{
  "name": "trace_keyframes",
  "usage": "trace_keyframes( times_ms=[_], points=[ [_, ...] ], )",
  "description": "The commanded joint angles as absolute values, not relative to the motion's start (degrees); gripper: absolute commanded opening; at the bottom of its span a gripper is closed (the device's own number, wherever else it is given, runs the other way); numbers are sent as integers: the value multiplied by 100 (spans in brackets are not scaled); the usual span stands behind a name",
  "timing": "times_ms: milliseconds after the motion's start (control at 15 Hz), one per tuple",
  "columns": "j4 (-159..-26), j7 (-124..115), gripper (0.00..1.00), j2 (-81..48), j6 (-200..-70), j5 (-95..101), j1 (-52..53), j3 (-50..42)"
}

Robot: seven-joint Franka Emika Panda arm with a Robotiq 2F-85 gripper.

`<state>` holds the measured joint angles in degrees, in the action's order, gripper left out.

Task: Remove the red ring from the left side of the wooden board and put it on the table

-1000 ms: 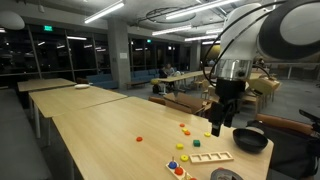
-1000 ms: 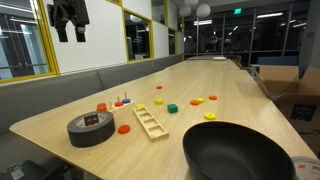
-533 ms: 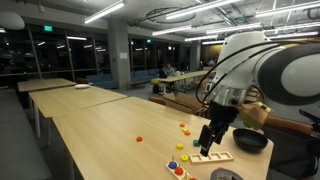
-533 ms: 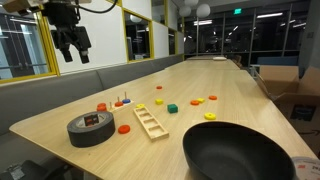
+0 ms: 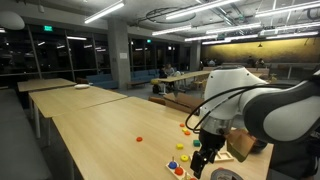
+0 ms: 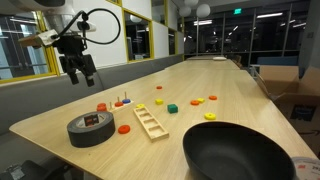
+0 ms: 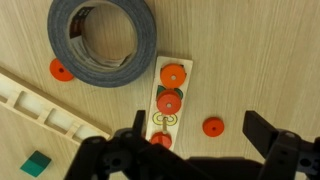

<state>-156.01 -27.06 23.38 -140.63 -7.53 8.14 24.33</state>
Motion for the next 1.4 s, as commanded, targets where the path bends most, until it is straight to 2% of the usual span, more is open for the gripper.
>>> trace_keyframes(
  times_ms=[0,667,1333],
  points=[
    [-15459,-3040,100,1655,-14448,-335,723,2421],
    [-14970,-3305,100,321,-14835,345,753,1949],
    [-14598,-3230,100,-314,-14874,267,956,1377]
  ],
)
